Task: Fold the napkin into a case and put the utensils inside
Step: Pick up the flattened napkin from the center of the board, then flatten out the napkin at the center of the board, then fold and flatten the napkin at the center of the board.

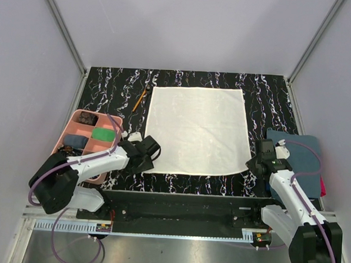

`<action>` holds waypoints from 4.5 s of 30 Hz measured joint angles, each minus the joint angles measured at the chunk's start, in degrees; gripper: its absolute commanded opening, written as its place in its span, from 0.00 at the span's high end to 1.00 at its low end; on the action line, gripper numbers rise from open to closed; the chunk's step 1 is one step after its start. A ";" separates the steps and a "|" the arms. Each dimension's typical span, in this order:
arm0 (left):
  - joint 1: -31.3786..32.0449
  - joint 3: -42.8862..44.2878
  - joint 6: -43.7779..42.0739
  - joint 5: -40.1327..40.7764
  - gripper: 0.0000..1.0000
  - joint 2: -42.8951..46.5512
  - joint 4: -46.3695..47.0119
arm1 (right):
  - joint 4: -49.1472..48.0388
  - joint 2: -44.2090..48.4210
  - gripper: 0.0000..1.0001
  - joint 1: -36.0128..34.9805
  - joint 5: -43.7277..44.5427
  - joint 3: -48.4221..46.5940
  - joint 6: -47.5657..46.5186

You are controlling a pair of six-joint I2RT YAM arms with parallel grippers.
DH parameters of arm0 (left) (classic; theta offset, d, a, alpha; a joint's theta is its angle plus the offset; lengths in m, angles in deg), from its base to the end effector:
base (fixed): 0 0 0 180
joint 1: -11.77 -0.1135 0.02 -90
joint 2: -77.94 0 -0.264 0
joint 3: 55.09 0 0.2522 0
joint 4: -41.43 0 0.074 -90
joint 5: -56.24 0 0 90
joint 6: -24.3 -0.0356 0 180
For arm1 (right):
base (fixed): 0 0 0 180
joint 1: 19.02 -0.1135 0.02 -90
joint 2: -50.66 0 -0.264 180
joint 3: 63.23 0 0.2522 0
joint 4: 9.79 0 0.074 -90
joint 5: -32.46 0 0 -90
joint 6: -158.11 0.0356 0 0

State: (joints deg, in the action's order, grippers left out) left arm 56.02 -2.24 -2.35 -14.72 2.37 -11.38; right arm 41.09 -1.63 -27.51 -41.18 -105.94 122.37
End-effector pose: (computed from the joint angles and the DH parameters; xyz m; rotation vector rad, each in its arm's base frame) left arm 0.1612 -0.1408 0.1675 -0.5096 2.6791 -0.0093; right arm 0.1603 0.0138 0.1863 1.0837 2.3182 0.0372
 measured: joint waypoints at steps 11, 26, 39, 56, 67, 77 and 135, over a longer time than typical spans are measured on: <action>0.00 -0.24 3.45 0.57 0.59 -2.12 -1.20 | -0.04 0.02 1.00 0.00 -0.04 0.81 0.20; 0.00 -2.49 5.51 3.10 1.00 -1.03 3.85 | -0.04 0.50 1.00 0.00 -0.11 0.90 0.48; 0.00 5.79 -14.82 4.07 1.00 10.60 7.74 | 0.11 7.91 1.00 0.00 -1.57 -10.38 -9.77; 0.00 26.73 -39.17 -6.99 1.00 38.36 22.62 | -0.07 32.26 1.00 0.04 -13.44 -43.76 -32.17; -0.79 39.41 -35.93 5.11 1.00 24.11 19.82 | -4.17 23.87 1.00 0.04 -3.65 -43.23 -31.82; -21.99 43.87 -29.22 -2.54 1.00 -9.20 23.15 | -20.70 -13.73 1.00 0.04 3.87 -39.56 -35.78; -21.53 19.54 -25.38 -0.61 1.00 -12.85 12.09 | -13.55 -14.73 1.00 4.15 -14.75 -11.06 -24.00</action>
State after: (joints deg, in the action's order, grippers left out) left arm 34.49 17.30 -27.73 -15.33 -10.49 0.71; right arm 27.54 -16.37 -23.36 -55.93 -117.00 98.37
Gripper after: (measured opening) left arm 0.015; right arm 0.084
